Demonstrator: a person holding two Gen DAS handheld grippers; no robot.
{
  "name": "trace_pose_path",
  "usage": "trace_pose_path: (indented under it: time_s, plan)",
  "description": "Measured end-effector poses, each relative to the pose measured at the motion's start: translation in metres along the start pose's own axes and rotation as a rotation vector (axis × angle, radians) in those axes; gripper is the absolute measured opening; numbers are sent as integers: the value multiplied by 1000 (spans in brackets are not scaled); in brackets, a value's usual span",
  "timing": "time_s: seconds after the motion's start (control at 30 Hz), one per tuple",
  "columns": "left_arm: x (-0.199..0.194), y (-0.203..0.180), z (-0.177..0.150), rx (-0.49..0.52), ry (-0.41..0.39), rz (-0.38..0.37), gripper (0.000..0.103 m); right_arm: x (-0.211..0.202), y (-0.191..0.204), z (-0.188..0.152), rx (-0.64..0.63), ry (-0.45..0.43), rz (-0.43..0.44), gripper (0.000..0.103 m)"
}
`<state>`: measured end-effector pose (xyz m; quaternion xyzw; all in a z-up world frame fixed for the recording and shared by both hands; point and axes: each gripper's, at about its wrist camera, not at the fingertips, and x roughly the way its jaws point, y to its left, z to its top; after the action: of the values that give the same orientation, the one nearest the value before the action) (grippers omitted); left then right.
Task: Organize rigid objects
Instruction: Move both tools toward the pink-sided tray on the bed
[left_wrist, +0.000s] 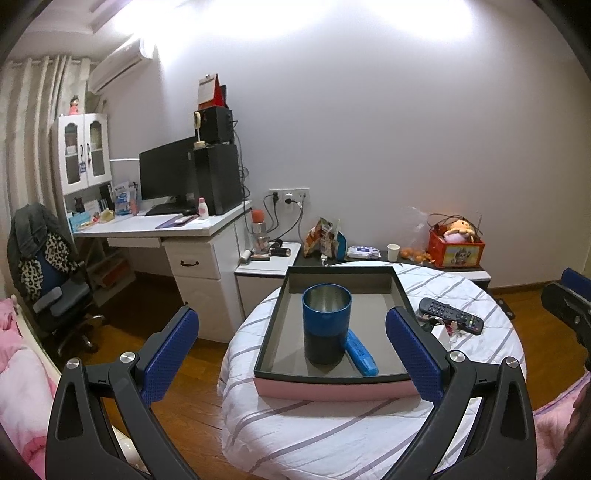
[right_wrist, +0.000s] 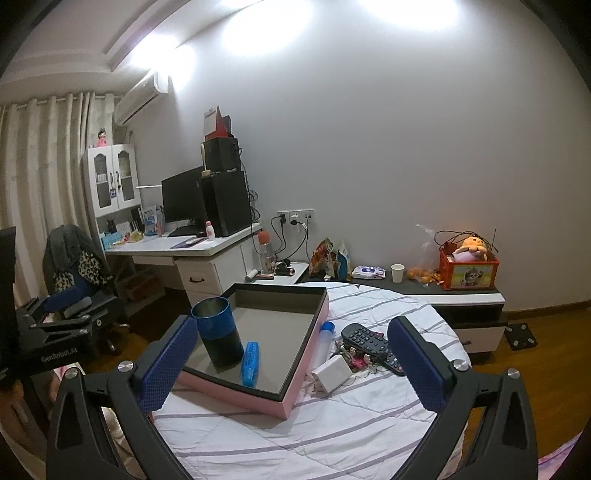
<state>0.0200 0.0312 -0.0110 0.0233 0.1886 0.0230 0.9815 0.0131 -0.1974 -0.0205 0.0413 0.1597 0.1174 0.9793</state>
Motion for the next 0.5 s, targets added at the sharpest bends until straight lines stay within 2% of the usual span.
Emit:
trace_pose_path:
  time_s: [0.5]
  plan:
    - [5,1,2,3,2,-10,102,0,7,8,-26,13,-10,103]
